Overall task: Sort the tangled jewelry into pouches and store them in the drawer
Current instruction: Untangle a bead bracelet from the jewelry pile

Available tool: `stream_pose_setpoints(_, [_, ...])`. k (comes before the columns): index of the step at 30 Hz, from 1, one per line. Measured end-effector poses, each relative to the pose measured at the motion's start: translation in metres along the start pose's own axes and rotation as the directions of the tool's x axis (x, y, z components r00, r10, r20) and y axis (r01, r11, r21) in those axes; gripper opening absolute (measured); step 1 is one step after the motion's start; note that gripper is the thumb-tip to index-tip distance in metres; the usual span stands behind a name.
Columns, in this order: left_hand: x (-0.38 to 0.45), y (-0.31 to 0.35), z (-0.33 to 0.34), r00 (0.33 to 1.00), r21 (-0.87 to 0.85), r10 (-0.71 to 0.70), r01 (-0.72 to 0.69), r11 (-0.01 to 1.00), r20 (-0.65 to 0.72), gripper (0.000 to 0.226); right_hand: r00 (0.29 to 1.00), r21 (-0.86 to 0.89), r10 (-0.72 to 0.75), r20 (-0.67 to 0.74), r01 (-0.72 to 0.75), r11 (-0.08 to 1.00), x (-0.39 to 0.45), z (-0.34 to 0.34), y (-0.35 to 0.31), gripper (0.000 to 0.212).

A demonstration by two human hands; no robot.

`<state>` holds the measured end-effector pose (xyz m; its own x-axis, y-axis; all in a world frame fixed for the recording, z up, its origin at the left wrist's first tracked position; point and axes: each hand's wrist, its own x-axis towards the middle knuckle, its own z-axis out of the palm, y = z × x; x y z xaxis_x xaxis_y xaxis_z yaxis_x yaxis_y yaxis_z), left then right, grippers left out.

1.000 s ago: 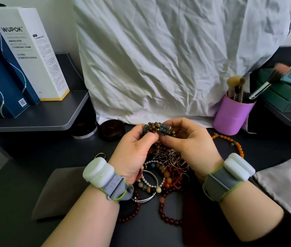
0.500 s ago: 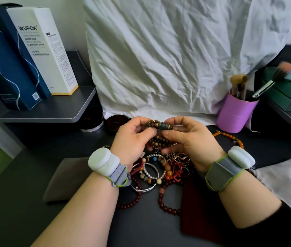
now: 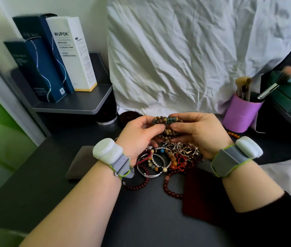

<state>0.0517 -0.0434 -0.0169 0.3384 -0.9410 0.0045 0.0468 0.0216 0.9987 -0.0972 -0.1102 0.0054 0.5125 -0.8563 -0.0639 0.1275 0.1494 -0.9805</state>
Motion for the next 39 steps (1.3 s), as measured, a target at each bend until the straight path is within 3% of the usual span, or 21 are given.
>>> stream_pose_setpoints(5, [-0.02,0.01,-0.022,0.999,0.027,-0.035,0.035,0.999,0.003,0.023,1.0,-0.102,-0.006,0.029,0.009,0.995,-0.015,0.013,-0.008,0.022])
stream_pose_setpoints(9, [-0.038,0.012,-0.045,0.997,0.244,0.021,-0.002,0.97,-0.076,0.025,1.0,-0.202,0.009,0.007,-0.008,0.979,-0.027,0.018,-0.011,0.021])
stream_pose_setpoints(14, [-0.06,0.004,-0.078,0.965,0.681,0.14,0.05,0.731,-0.221,0.013,0.999,-0.236,0.032,-0.036,-0.039,0.971,-0.041,0.026,-0.006,0.023])
stream_pose_setpoints(21, [-0.071,-0.009,-0.085,0.977,0.881,0.023,0.178,0.439,-0.21,0.042,0.997,-0.206,0.066,-0.043,-0.074,0.976,-0.051,0.048,0.007,0.022])
stream_pose_setpoints(23, [-0.07,-0.01,-0.088,0.975,0.873,0.002,0.197,0.447,-0.221,0.036,0.997,-0.203,0.062,-0.048,-0.07,0.977,-0.053,0.057,0.01,0.022])
stream_pose_setpoints(28, [-0.073,-0.009,-0.098,0.973,0.786,-0.01,0.191,0.588,-0.229,0.009,0.997,-0.139,0.068,-0.036,-0.072,0.988,-0.056,0.072,0.012,0.021])
stream_pose_setpoints(39, [-0.087,-0.007,-0.102,0.95,0.611,0.183,0.011,0.791,-0.254,0.019,0.99,-0.066,0.137,0.029,-0.135,0.989,-0.047,0.112,0.028,0.019])
